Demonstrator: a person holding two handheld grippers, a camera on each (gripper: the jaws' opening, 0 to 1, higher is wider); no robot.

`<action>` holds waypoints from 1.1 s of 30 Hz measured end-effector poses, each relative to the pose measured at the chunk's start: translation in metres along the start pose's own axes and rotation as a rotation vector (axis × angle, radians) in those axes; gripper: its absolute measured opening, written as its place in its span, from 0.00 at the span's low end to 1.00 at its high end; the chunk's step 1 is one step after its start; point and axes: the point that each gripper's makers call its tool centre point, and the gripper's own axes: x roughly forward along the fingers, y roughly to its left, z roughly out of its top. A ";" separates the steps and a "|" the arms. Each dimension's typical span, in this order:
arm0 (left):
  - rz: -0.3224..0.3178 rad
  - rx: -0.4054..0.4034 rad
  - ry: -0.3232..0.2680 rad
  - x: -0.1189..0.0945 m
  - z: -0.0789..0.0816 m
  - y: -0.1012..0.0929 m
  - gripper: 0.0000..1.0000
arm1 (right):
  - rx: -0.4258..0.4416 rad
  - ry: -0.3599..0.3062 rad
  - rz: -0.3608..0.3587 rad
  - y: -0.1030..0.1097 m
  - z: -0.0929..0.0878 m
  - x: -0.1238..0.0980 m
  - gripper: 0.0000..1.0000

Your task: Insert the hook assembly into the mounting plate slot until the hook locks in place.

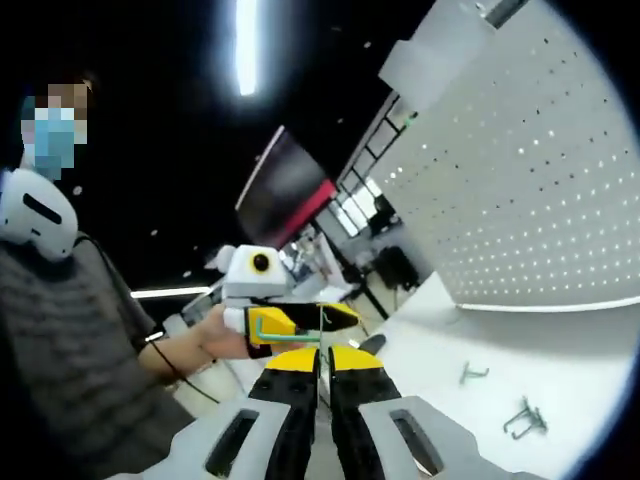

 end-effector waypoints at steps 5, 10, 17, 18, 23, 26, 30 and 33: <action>-0.046 -0.021 -0.007 0.003 0.001 -0.009 0.24 | 0.007 0.005 0.026 0.005 -0.003 0.002 0.01; -0.079 -0.025 -0.006 0.007 0.001 -0.015 0.17 | 0.010 0.002 0.040 0.007 -0.004 0.002 0.01; -0.108 -0.022 0.012 0.009 -0.003 -0.020 0.10 | 0.010 0.013 0.057 0.009 -0.007 0.004 0.01; -0.111 -0.021 0.014 0.009 -0.003 -0.021 0.09 | 0.016 0.013 0.057 0.009 -0.007 0.003 0.01; -0.127 -0.010 0.025 0.010 -0.006 -0.024 0.08 | 0.045 0.008 0.075 0.010 -0.009 0.002 0.01; -0.141 0.020 0.049 0.011 -0.011 -0.028 0.08 | 0.048 0.031 0.087 0.012 -0.015 0.002 0.01; -0.139 0.118 0.048 0.012 -0.012 -0.032 0.05 | 0.047 0.039 0.096 0.015 -0.017 0.002 0.03; -0.139 0.093 0.051 0.012 -0.010 -0.031 0.04 | 0.028 0.040 0.092 0.016 -0.017 0.001 0.03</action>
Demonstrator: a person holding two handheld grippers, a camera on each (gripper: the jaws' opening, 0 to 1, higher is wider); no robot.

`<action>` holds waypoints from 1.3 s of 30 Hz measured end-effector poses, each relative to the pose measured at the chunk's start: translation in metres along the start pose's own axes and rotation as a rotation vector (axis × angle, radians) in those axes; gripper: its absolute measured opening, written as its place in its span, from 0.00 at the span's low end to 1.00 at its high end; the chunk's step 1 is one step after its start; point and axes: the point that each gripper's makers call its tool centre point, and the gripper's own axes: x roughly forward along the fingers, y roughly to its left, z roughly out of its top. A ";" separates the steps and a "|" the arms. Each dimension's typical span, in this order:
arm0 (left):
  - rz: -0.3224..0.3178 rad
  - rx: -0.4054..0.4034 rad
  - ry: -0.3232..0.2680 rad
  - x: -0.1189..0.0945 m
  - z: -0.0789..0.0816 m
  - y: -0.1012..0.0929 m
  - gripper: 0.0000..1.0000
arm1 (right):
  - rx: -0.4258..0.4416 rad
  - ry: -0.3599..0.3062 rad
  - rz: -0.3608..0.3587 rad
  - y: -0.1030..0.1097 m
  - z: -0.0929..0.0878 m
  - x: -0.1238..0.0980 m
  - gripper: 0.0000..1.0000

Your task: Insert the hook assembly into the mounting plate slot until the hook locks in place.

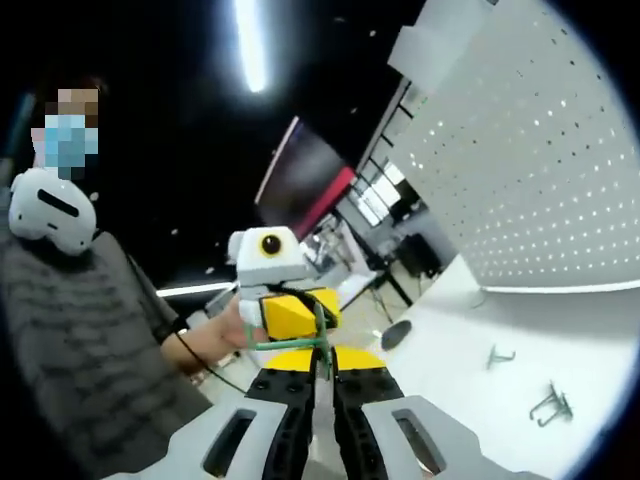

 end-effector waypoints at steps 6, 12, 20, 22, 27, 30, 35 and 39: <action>0.011 -0.011 0.003 0.000 0.000 0.002 0.04 | -0.052 0.016 -0.018 -0.002 0.001 -0.001 0.04; 0.028 -0.024 0.013 0.001 -0.003 0.005 0.03 | -0.074 0.057 -0.040 -0.005 -0.002 0.000 0.05; 0.047 -0.012 0.017 0.001 -0.004 0.008 0.03 | -0.117 0.096 -0.074 -0.009 -0.007 0.003 0.07; 0.051 -0.013 0.012 0.001 -0.003 0.009 0.03 | -0.117 0.099 -0.081 -0.010 -0.006 0.004 0.08; 0.060 -0.022 0.009 0.000 -0.002 0.010 0.03 | -0.129 0.104 -0.093 -0.011 -0.005 0.004 0.08; 0.072 -0.018 0.005 0.000 -0.001 0.013 0.03 | -0.136 0.106 -0.110 -0.013 -0.004 0.003 0.08; 0.087 -0.017 0.004 0.000 -0.001 0.016 0.03 | -0.153 0.112 -0.136 -0.017 -0.004 0.001 0.11; 0.117 -0.011 0.000 -0.002 0.000 0.021 0.03 | -0.180 0.106 -0.177 -0.022 0.000 -0.001 0.17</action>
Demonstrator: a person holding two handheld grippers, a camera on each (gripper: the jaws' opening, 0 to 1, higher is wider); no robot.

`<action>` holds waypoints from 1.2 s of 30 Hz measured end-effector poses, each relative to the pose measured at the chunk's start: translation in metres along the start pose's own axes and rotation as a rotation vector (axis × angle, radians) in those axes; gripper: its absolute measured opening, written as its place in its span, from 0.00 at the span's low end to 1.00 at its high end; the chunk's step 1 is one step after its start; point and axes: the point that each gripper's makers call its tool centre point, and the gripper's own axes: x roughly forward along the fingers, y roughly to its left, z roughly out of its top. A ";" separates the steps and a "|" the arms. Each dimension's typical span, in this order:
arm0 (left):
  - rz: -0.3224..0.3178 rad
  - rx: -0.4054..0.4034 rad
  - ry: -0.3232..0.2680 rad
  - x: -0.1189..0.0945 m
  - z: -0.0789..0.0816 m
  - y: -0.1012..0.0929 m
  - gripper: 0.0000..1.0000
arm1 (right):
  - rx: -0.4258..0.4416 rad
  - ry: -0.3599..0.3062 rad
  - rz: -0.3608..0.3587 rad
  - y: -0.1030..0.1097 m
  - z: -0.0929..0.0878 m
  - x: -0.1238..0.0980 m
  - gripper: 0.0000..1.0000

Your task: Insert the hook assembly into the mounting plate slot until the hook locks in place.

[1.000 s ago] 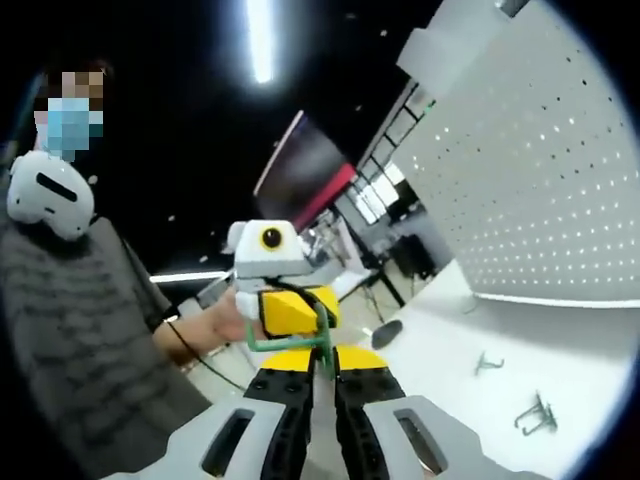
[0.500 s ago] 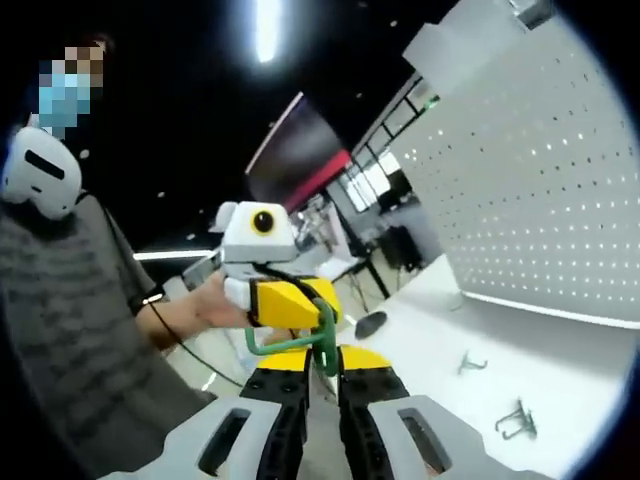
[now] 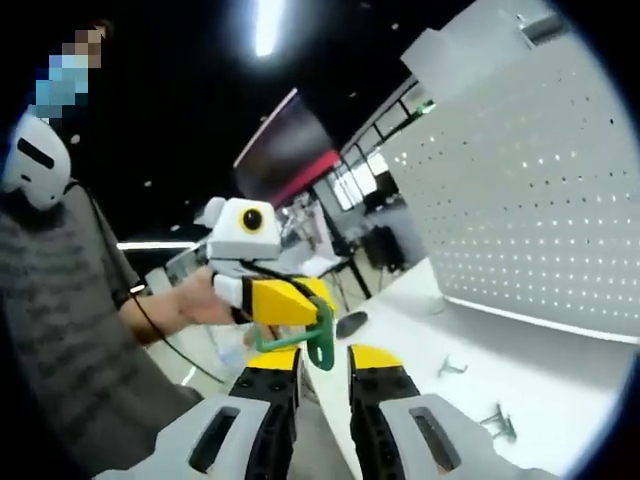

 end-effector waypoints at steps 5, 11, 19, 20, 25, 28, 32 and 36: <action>0.048 0.004 -0.002 -0.003 0.001 0.009 0.03 | -0.027 -0.012 -0.058 -0.008 0.006 -0.004 0.17; 0.149 0.067 0.015 -0.008 0.000 0.026 0.03 | -0.062 0.068 -0.172 -0.023 -0.002 -0.010 0.19; 0.213 0.011 -0.018 -0.014 0.004 0.043 0.03 | 0.010 0.044 -0.284 -0.032 -0.002 -0.021 0.20; 0.223 0.005 -0.025 -0.016 0.005 0.046 0.03 | 0.002 0.036 -0.307 -0.034 0.001 -0.025 0.20; 0.277 -0.014 -0.013 -0.022 0.001 0.058 0.03 | -0.092 0.093 -0.379 -0.035 0.000 -0.034 0.20; 0.338 -0.080 -0.019 -0.027 -0.004 0.072 0.03 | -0.118 0.123 -0.398 -0.030 0.000 -0.036 0.20; 0.367 -0.091 -0.024 -0.030 -0.006 0.077 0.03 | -0.132 0.133 -0.413 -0.025 0.002 -0.036 0.22; 0.375 -0.108 -0.025 -0.028 -0.012 0.080 0.03 | -0.062 0.132 -0.402 -0.018 -0.001 -0.028 0.22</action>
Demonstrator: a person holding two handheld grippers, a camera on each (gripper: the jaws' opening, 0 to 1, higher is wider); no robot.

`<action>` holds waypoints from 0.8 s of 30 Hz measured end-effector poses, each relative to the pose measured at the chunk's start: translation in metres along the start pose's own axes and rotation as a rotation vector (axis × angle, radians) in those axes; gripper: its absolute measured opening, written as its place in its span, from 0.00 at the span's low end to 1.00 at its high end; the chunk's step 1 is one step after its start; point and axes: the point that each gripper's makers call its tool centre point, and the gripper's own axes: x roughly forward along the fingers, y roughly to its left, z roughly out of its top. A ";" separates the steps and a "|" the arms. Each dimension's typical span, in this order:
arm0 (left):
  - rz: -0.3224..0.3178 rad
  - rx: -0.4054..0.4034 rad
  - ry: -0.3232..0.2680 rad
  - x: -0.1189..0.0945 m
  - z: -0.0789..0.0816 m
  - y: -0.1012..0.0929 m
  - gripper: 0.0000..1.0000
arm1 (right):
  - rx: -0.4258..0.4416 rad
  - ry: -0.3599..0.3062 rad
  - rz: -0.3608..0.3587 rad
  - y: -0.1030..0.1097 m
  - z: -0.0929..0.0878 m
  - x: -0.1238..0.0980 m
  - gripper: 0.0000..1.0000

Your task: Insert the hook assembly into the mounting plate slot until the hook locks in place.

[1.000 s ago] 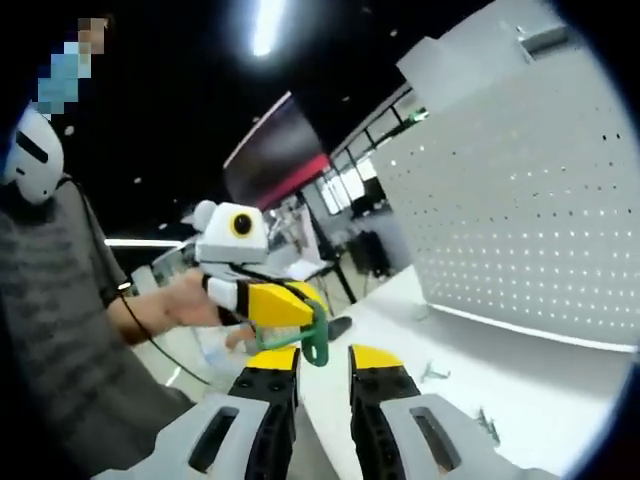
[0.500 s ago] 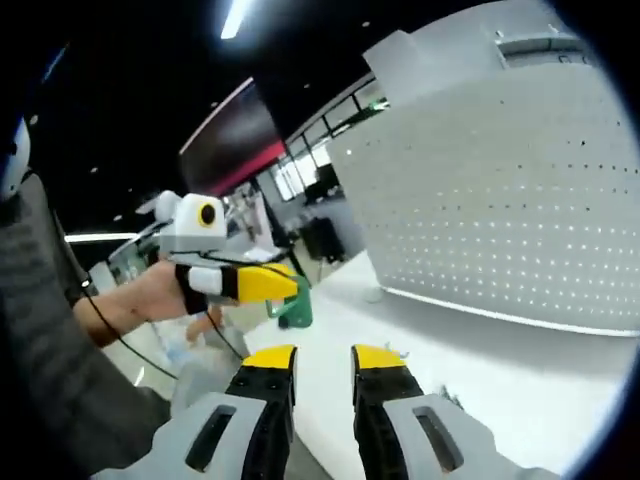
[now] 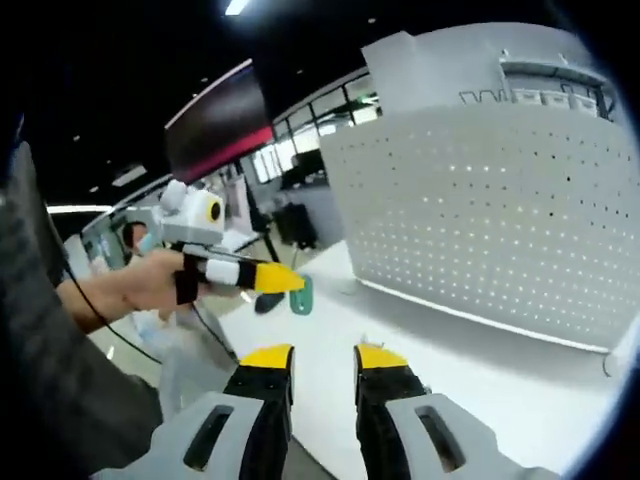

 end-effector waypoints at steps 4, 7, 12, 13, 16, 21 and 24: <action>0.007 -0.010 0.002 0.003 -0.005 -0.003 0.03 | 0.014 -0.034 0.028 0.008 0.004 0.010 0.21; -0.002 -0.014 0.002 0.005 -0.007 -0.008 0.03 | 0.049 -0.034 0.045 0.013 0.005 0.020 0.21; -0.011 -0.019 -0.003 0.007 -0.007 -0.016 0.03 | -0.015 -0.003 0.026 0.017 0.006 0.034 0.20; -0.010 -0.013 -0.003 0.007 -0.007 -0.018 0.03 | -0.030 0.004 0.021 0.017 0.005 0.036 0.20; -0.018 -0.005 -0.007 0.007 -0.006 -0.022 0.03 | -0.088 0.025 -0.009 0.016 0.005 0.040 0.18; -0.024 -0.020 -0.013 0.007 -0.008 -0.025 0.03 | -0.093 0.026 -0.010 0.014 0.006 0.044 0.17; -0.029 -0.029 -0.012 0.007 -0.010 -0.026 0.03 | -0.104 0.026 -0.024 0.012 0.006 0.044 0.16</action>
